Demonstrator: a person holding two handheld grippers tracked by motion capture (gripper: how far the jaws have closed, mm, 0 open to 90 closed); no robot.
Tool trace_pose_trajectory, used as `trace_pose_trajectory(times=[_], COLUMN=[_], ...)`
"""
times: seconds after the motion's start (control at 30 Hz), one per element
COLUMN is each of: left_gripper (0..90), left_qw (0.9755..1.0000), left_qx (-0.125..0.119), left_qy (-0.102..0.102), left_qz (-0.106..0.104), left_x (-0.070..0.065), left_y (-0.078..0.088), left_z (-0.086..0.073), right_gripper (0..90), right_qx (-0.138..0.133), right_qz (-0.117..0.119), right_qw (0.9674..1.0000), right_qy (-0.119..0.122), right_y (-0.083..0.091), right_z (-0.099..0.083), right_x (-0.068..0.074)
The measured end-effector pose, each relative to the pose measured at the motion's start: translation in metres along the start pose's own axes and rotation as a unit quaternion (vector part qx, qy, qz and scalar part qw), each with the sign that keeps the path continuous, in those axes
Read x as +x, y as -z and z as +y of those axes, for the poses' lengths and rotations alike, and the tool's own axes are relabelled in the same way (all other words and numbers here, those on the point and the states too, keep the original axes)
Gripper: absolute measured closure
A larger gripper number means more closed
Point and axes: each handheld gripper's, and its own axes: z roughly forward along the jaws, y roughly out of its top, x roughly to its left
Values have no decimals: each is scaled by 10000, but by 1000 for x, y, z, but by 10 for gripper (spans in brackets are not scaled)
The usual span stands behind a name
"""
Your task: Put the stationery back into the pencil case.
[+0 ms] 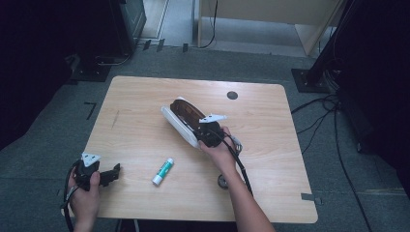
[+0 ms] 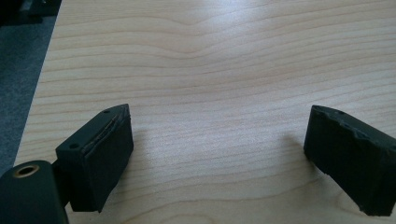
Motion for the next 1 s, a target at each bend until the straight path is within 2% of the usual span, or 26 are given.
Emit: trace_pose_trajectory(times=[0.2,0.43,0.6,0.8,0.9,1.0], left_gripper=[84,85,85,85,84,84], left_qw=[10000,10000,10000,10000,10000,10000], left_qx=[1,-1,-6,-5,-4,-5], left_qy=[-5,0,2,3,2,2], left_qz=[-1,1,2,1,1,1], left_x=[0,0,0,0,0,0], left_y=[0,0,0,0,0,0], left_z=[0,0,0,0,0,0], right_gripper=[808,807,805,798,766,754], right_qx=[341,414,679,730,744,635], right_qz=[-3,-13,-64,-107,-82,-130], right_qw=[9994,9991,9977,9972,9972,9979], right_qy=[-21,-73,-41,-73,-75,-76], right_y=[-6,-8,-13,-13,-12,-9], right_z=[-2,-3,-5,-4,-3,-3], right_x=[-2,-3,-1,-1,-2,-3])
